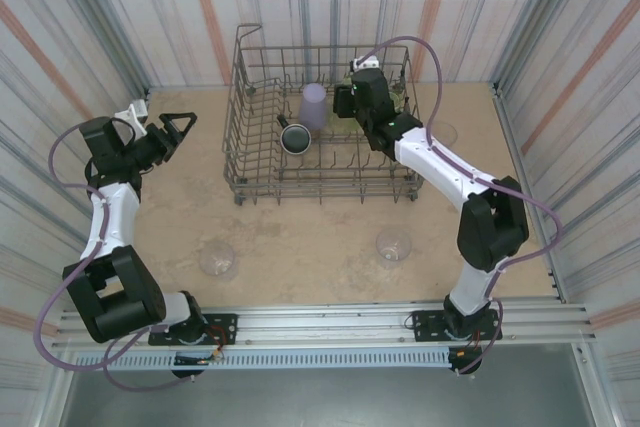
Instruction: Load the cups into the dish rack
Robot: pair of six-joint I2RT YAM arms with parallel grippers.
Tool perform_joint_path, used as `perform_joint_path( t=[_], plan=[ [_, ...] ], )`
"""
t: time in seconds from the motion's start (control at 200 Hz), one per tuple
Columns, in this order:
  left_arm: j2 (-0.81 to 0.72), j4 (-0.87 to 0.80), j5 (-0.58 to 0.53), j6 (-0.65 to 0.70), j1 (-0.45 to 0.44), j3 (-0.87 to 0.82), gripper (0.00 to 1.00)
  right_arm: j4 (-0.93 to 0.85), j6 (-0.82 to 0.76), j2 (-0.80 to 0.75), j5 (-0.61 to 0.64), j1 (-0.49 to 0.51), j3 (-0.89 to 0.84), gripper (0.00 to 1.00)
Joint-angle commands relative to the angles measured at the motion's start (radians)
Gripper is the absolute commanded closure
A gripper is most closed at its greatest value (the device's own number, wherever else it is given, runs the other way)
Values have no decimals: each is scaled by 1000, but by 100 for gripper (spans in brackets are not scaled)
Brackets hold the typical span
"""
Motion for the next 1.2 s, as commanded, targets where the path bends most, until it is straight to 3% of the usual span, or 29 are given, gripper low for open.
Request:
perform_joint_path(
  t=[0.0, 0.591, 0.716, 1.022, 1.197],
  plan=[
    [0, 19, 10, 0, 2, 8, 1, 65, -42, 29, 51, 10, 7, 57],
    [2, 19, 11, 2, 2, 7, 1, 83, -51, 163, 99, 21, 8, 56],
    [4, 18, 10, 2, 1, 6, 1, 94, -76, 187, 187, 42, 1, 55],
    [5, 18, 12, 3, 1, 8, 1, 54, -38, 239, 179, 49, 30, 41],
    [8, 19, 14, 2, 1, 7, 1, 40, -25, 239, 180, 50, 24, 25]
  ],
)
